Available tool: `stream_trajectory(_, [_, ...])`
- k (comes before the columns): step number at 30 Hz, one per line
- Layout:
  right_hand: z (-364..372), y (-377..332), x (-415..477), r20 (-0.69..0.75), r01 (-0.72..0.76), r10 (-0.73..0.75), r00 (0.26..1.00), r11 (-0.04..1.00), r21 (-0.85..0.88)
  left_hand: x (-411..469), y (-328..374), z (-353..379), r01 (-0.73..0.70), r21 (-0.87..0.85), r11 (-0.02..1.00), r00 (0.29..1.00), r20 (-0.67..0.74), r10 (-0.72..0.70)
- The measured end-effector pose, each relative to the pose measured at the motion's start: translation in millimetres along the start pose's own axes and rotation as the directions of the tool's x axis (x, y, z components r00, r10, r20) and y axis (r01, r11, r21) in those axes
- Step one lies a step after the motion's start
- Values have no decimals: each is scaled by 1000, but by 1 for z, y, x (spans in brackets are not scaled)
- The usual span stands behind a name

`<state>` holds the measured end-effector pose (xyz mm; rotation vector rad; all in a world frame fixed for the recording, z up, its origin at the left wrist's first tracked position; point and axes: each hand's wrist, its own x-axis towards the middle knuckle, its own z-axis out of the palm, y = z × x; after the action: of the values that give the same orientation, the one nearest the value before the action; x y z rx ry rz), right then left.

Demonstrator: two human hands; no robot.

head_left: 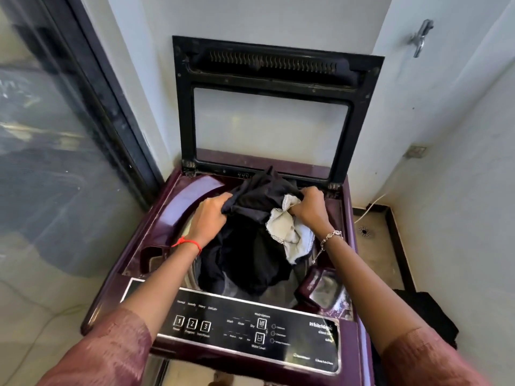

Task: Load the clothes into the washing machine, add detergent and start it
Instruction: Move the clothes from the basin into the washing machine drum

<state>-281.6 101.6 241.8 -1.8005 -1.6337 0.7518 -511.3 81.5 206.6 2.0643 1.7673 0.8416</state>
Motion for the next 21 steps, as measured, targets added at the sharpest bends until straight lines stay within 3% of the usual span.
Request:
stream_trajectory(5, [46, 20, -1, -8, -67, 67, 998, 997, -47, -2, -33, 29, 83, -60, 995, 987, 146, -74])
stream_trajectory(9, [80, 39, -3, 2, -166, 166, 986, 984, -68, -5, -63, 55, 95, -12, 995, 952, 294, -87])
stream_trajectory(15, [129, 76, -7, 94, -333, 347, 933, 932, -139, -8, -101, 81, 115, 78, 990, 825, 548, -139])
stream_trajectory(17, [138, 79, -12, 193, -380, 409, 892, 909, -169, -11, -107, 85, 100, 171, 980, 732, 655, -189])
stream_trajectory(21, [155, 88, -17, 472, -326, 498, 728, 856, -401, -10, -121, 95, 9, 322, 947, 389, 871, -300])
